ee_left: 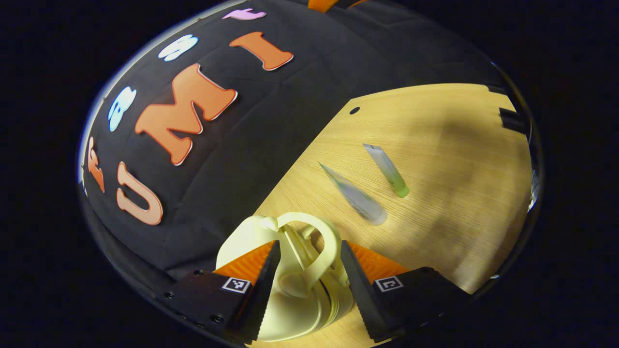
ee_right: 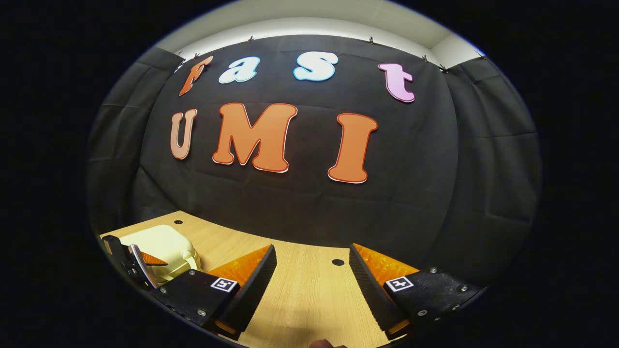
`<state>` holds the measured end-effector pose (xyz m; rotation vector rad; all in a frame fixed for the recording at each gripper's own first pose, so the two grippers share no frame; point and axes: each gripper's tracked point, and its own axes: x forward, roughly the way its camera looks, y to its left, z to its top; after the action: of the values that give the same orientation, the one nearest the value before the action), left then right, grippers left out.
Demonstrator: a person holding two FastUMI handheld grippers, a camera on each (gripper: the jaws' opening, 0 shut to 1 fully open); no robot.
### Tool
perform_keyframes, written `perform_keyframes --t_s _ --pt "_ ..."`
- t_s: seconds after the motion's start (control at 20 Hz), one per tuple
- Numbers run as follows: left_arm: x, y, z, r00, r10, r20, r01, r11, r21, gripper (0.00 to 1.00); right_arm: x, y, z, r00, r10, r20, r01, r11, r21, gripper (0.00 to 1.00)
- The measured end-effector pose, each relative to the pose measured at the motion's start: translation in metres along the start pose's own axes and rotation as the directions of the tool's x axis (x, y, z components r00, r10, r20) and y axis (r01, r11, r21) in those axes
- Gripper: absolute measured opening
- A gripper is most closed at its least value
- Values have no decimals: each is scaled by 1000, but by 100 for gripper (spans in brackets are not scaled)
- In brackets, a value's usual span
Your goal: First open the suitcase, pack the skin care products into it, and then close the suitcase.
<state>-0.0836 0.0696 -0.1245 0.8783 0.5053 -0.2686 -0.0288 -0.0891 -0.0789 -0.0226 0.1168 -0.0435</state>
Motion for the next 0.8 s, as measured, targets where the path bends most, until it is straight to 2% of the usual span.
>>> perform_keyframes --t_s 0.2,0.25,0.3,0.35,0.4,0.45,0.5,0.65,0.8 --pt "0 3 -15 995 32 -97 -22 995 100 78 -3 -7 -7 1000 1 -9 -1 1000 15 95" --pt "6 4 -18 993 37 -108 -23 992 127 67 -3 -10 -8 1000 0 -12 0 1000 17 95" --pt "0 7 -21 992 41 -118 -22 987 156 40 -3 -12 -8 1000 2 -11 -1 1000 17 95" --pt "-1 6 -21 990 34 -135 -9 983 183 36 -4 -14 -10 1000 3 -12 -2 1000 16 96" --pt "1 15 -22 987 78 -140 -44 973 227 32 -5 -16 -10 1000 4 -11 -4 1000 15 96" --pt "-1 23 -15 988 88 -128 -55 968 243 18 -6 -17 -10 1000 8 -10 -8 1000 16 95" --pt "0 26 -19 987 85 -134 -53 973 226 4 -6 -18 -10 1000 11 -9 -11 1000 16 96" --pt "-4 32 -9 990 70 -119 -63 996 65 0 -8 -17 -14 999 39 -8 -38 999 19 95" --pt "-12 43 -4 987 126 -100 -131 990 -45 0 -7 -6 -19 996 86 -9 -86 996 20 96"
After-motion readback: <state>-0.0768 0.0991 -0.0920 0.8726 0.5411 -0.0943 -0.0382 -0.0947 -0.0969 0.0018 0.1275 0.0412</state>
